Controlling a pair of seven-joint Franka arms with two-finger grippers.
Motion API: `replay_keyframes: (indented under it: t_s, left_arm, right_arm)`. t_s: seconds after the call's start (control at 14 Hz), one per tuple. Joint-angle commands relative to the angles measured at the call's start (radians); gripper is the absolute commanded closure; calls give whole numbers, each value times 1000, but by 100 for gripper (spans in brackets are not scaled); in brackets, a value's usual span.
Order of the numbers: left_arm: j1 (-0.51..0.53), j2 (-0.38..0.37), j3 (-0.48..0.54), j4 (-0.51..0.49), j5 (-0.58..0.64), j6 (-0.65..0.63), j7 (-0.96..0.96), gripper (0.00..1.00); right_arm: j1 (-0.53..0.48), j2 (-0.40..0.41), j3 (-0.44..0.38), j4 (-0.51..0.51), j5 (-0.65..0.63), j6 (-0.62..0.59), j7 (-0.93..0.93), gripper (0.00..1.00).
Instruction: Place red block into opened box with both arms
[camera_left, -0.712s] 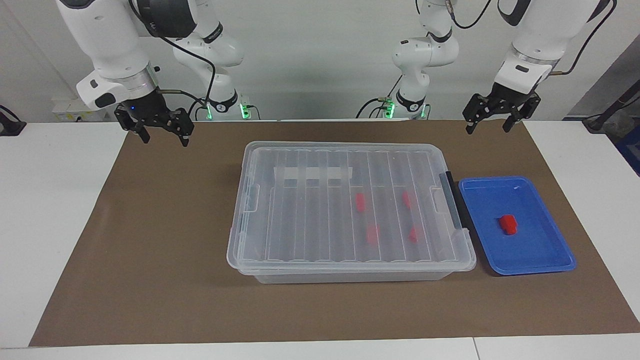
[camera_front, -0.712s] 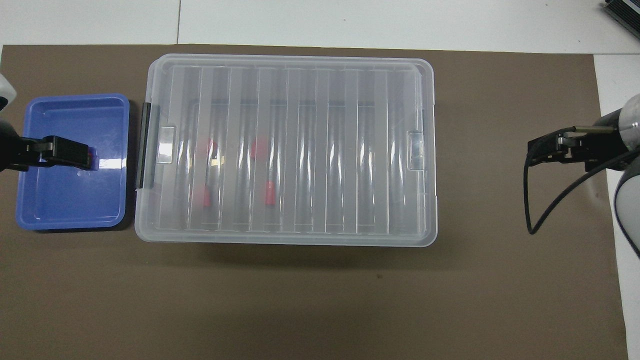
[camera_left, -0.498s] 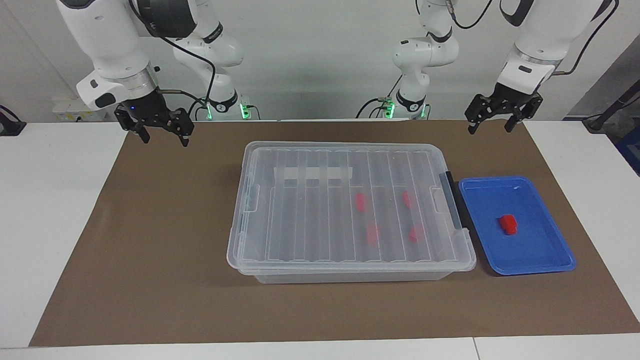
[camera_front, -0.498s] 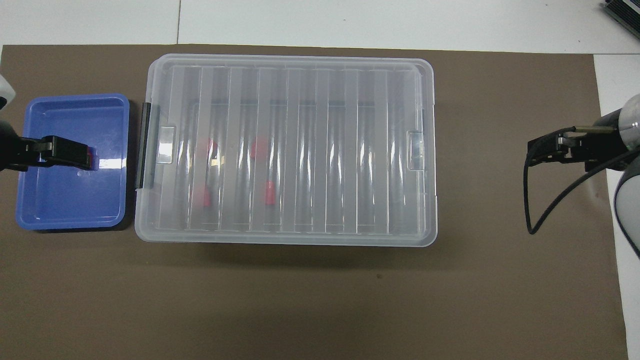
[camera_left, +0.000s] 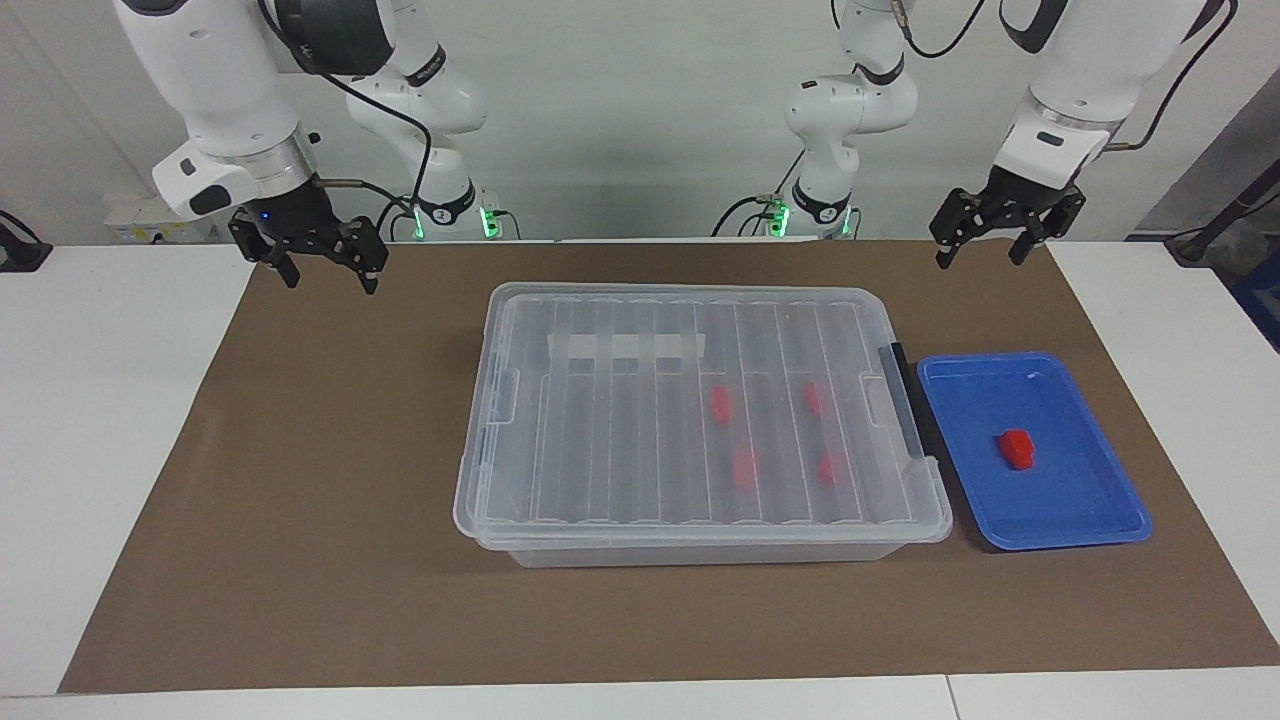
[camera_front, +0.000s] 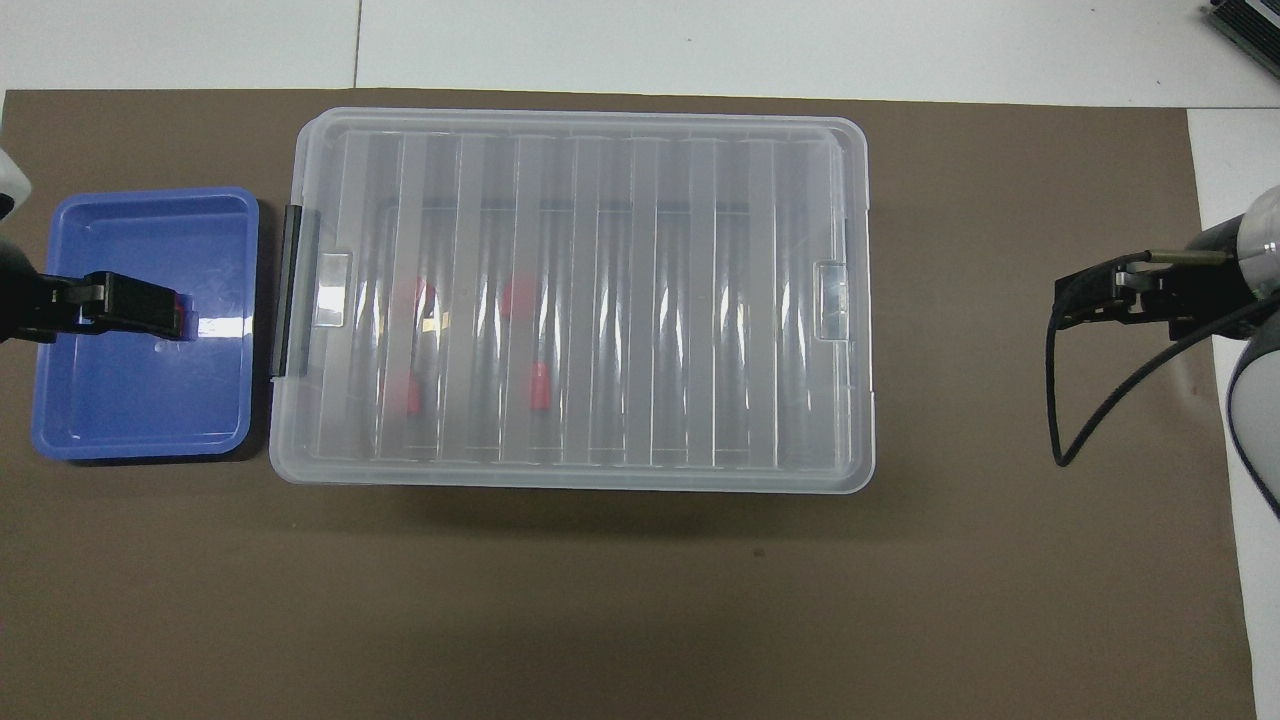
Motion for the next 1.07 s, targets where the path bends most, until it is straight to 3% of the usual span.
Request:
replay_keyframes:
  t_s: [0.0, 0.5, 1.0]
  left_arm:
    - [9, -19, -3, -23, 7, 8, 7, 0]
    - [9, -19, -3, -23, 6, 8, 7, 0]
    - [9, -19, -3, -23, 6, 8, 7, 0]
  right_arm:
    - [-4, -18, 5, -23, -8, 19, -8, 0]
    - [2, -27, 10, -101, -8, 157, 20, 3]
    - [116, 33, 11, -163, -8, 343, 217, 5]
